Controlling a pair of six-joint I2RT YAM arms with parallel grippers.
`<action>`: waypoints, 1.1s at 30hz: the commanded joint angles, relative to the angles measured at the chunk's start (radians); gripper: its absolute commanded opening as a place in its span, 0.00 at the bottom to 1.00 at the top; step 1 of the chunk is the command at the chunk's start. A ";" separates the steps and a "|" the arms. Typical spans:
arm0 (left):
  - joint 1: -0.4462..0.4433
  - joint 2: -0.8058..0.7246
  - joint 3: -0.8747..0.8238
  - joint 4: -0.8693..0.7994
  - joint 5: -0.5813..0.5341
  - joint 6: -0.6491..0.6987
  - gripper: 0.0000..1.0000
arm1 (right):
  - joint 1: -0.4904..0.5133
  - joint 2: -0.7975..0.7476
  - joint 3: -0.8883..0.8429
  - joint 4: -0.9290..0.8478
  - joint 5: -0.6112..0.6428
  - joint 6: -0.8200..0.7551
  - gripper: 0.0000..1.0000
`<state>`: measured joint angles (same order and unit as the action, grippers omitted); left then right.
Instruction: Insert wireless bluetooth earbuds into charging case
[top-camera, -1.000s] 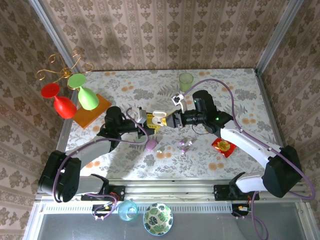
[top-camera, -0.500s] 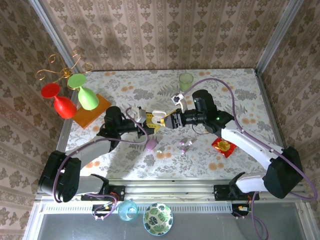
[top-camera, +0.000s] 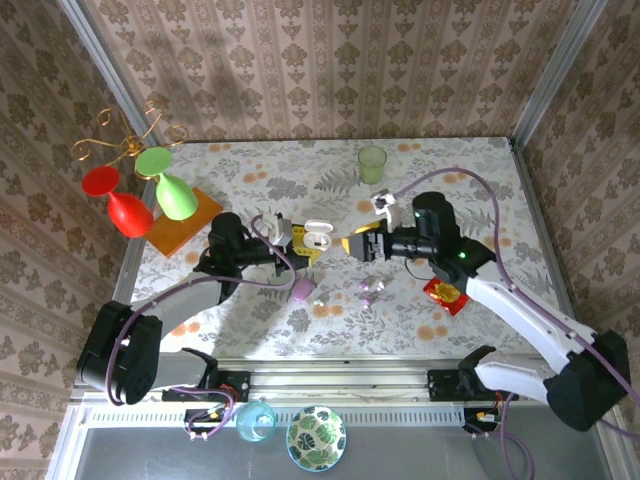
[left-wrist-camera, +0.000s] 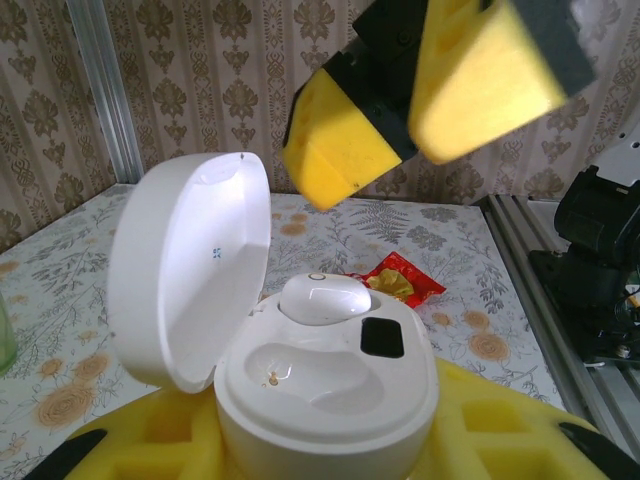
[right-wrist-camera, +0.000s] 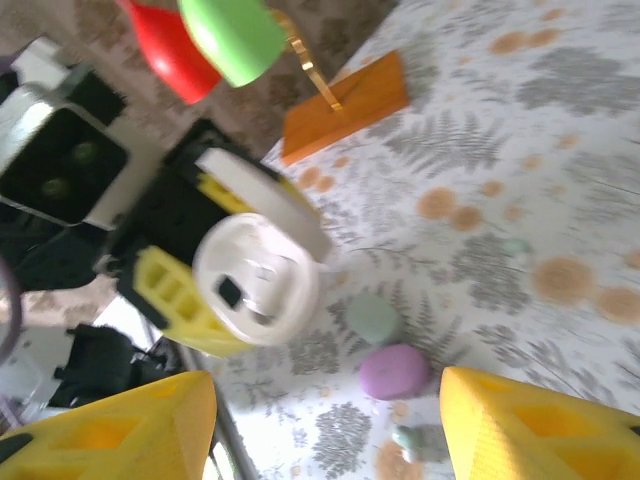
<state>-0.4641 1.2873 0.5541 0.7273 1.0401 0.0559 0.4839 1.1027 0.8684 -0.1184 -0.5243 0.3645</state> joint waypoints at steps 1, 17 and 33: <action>0.002 -0.029 -0.002 0.034 0.028 -0.008 0.19 | -0.061 -0.075 -0.063 -0.066 0.132 0.044 0.61; -0.014 -0.016 0.065 0.059 0.178 -0.049 0.19 | -0.102 0.181 -0.046 -0.379 0.359 0.109 0.61; -0.024 -0.018 0.081 0.061 0.242 -0.047 0.18 | -0.088 0.400 -0.097 -0.229 0.194 0.213 0.60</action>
<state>-0.4858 1.2873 0.6052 0.7570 1.2335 0.0181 0.3893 1.4811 0.7822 -0.3840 -0.2825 0.5426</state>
